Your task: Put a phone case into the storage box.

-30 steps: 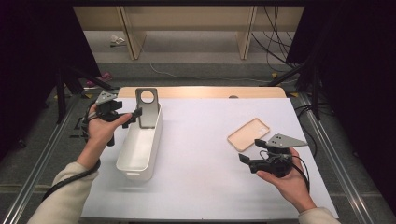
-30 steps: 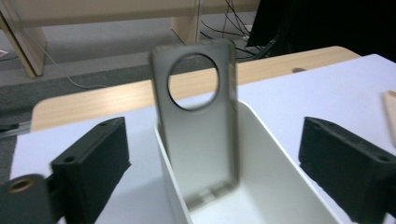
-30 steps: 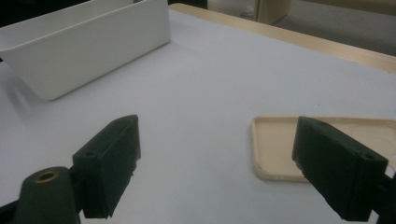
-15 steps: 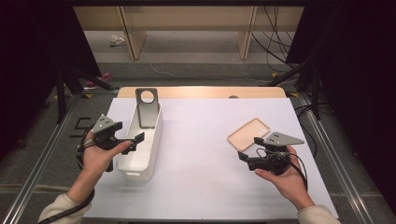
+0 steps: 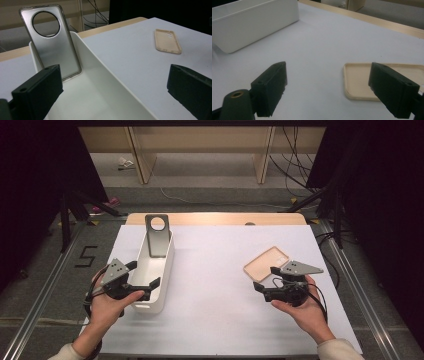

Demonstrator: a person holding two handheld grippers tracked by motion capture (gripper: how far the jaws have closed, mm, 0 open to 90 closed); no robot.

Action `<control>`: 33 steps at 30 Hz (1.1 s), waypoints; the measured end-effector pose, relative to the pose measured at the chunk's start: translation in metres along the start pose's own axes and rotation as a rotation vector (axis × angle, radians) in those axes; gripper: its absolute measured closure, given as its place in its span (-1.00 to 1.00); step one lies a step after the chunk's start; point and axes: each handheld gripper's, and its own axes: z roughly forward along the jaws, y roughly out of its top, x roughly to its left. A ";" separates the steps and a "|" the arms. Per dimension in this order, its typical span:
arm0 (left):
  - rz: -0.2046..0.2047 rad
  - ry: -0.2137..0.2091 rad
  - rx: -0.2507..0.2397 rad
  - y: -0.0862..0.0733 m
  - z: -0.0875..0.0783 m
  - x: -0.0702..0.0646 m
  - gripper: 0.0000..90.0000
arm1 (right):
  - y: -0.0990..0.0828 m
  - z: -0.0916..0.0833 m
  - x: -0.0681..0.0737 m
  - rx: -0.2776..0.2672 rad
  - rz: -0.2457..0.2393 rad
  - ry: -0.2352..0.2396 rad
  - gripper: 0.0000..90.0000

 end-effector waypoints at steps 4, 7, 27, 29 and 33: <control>0.020 -0.004 0.003 -0.001 0.000 -0.004 -1.00 | 0.000 0.000 0.001 0.004 -0.004 0.002 -0.64; 0.024 -0.006 0.002 -0.001 0.000 -0.004 -1.00 | 0.000 0.000 0.000 0.007 0.004 0.003 -0.64; 0.028 -0.008 0.004 -0.003 0.003 -0.005 -1.00 | 0.002 0.005 -0.002 0.011 0.003 -0.013 -0.63; 0.028 -0.011 0.004 -0.003 0.004 -0.006 -1.00 | 0.003 0.009 -0.003 0.021 0.007 -0.008 -0.63; 0.027 -0.012 0.002 -0.002 0.004 -0.007 -1.00 | 0.004 0.016 -0.006 0.056 0.001 -0.030 -0.57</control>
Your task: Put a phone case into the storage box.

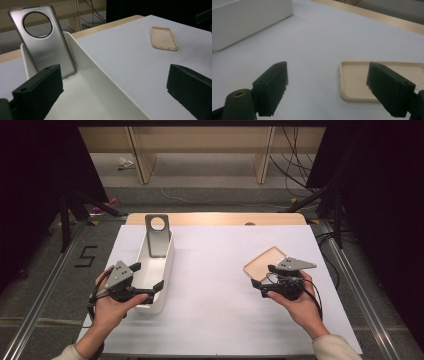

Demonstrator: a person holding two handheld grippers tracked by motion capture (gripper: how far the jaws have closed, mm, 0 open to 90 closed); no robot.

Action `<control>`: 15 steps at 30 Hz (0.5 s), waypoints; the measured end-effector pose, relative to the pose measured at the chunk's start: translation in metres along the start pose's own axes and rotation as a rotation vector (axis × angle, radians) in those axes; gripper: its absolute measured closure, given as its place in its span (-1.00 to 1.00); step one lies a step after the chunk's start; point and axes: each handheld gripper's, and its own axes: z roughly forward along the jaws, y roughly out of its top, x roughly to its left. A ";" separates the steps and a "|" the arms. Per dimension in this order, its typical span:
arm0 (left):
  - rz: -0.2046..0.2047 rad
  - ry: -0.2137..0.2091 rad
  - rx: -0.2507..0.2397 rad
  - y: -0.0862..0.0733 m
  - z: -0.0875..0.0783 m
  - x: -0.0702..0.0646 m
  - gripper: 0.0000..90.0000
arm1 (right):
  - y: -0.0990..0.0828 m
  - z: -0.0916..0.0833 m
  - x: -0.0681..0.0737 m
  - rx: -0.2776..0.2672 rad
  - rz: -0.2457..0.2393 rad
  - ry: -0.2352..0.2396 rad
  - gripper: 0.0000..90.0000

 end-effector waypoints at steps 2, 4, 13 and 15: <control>-0.003 0.002 0.003 0.000 0.001 0.000 -0.99 | 0.001 0.005 -0.003 0.013 0.006 -0.011 -0.47; 0.002 0.005 0.009 -0.001 0.002 0.001 -0.99 | 0.002 0.009 -0.007 0.037 0.005 -0.036 -0.18; -0.001 0.012 0.014 -0.002 0.003 0.002 -0.98 | 0.010 0.030 -0.019 0.161 0.000 -0.059 0.76; -0.002 0.011 0.020 -0.003 0.003 0.002 -0.98 | 0.012 0.037 -0.021 0.194 -0.004 -0.050 0.91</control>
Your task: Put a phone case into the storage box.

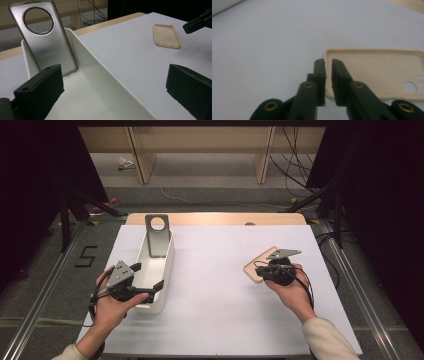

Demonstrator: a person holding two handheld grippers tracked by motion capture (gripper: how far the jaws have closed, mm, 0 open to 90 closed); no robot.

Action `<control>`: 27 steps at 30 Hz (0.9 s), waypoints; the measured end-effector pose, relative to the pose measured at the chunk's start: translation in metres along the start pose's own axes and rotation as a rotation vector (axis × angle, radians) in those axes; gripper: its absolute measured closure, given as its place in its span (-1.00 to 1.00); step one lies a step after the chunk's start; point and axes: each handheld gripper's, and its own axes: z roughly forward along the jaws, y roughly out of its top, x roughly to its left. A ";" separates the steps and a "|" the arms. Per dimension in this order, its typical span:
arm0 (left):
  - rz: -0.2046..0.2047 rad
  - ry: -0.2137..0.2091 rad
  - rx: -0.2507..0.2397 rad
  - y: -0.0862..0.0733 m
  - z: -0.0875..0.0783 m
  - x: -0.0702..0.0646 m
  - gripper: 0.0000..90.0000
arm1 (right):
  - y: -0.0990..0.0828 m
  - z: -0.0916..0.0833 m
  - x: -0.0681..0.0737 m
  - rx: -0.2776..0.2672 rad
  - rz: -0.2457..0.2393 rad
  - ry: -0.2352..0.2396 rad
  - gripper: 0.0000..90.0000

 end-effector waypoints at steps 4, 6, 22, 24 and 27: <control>0.001 -0.001 -0.004 0.000 0.000 -0.001 -0.98 | 0.004 0.012 -0.001 0.065 0.004 -0.010 1.00; 0.002 -0.002 -0.002 0.000 0.000 -0.001 -0.98 | 0.005 0.016 -0.001 0.087 0.009 -0.015 1.00; 0.003 -0.004 -0.001 0.000 0.000 -0.001 -0.96 | 0.004 0.035 -0.004 0.211 0.033 -0.060 1.00; 0.003 -0.004 -0.001 0.000 -0.001 -0.001 -0.96 | 0.004 0.037 -0.004 0.222 0.030 -0.061 1.00; 0.002 -0.004 -0.001 0.000 0.000 -0.001 -0.96 | 0.004 0.039 -0.004 0.233 0.030 -0.063 1.00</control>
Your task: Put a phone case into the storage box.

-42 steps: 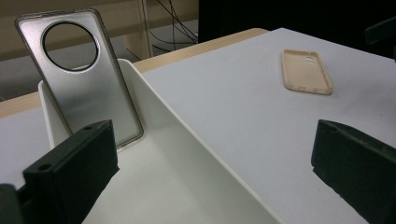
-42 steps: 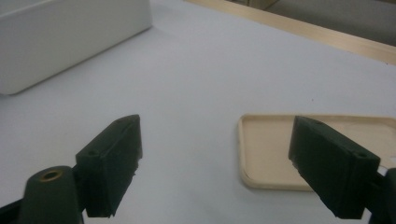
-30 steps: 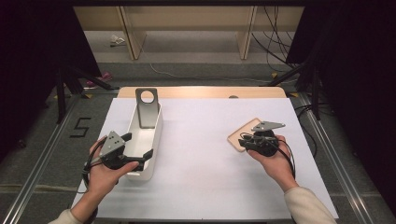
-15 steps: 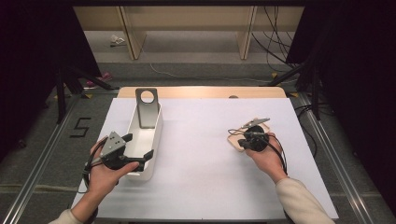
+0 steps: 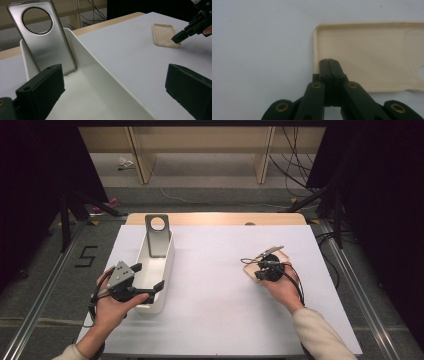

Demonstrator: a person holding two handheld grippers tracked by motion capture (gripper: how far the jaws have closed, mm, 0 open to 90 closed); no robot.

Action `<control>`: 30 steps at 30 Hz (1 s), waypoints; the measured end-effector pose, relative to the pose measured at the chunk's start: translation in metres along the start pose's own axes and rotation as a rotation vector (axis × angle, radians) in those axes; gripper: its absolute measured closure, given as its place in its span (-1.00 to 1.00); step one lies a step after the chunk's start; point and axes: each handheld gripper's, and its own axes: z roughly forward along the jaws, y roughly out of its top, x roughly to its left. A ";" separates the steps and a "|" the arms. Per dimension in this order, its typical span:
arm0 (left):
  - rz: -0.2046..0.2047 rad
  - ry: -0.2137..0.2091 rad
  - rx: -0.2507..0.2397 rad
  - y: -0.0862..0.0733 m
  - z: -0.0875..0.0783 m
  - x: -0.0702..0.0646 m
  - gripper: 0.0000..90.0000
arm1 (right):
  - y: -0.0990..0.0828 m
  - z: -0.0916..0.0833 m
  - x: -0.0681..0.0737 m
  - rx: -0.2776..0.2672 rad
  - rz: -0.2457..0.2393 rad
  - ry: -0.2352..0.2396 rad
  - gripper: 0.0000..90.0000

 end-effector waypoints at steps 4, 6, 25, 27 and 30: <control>0.001 0.000 -0.002 0.000 0.000 0.000 -0.96 | 0.000 0.002 0.000 0.018 -0.002 0.001 1.00; 0.000 0.000 -0.002 0.000 0.000 0.000 -0.96 | 0.000 0.003 0.000 0.031 -0.006 0.001 1.00; 0.006 0.000 -0.007 0.001 -0.002 -0.001 -0.96 | -0.009 -0.006 -0.008 0.136 -0.062 0.034 1.00; 0.006 0.001 -0.009 0.001 -0.002 -0.001 -0.96 | -0.011 -0.008 -0.010 0.148 -0.071 0.038 1.00; 0.006 0.001 -0.009 0.001 -0.002 -0.001 -0.96 | -0.014 -0.011 -0.012 0.162 -0.084 0.044 1.00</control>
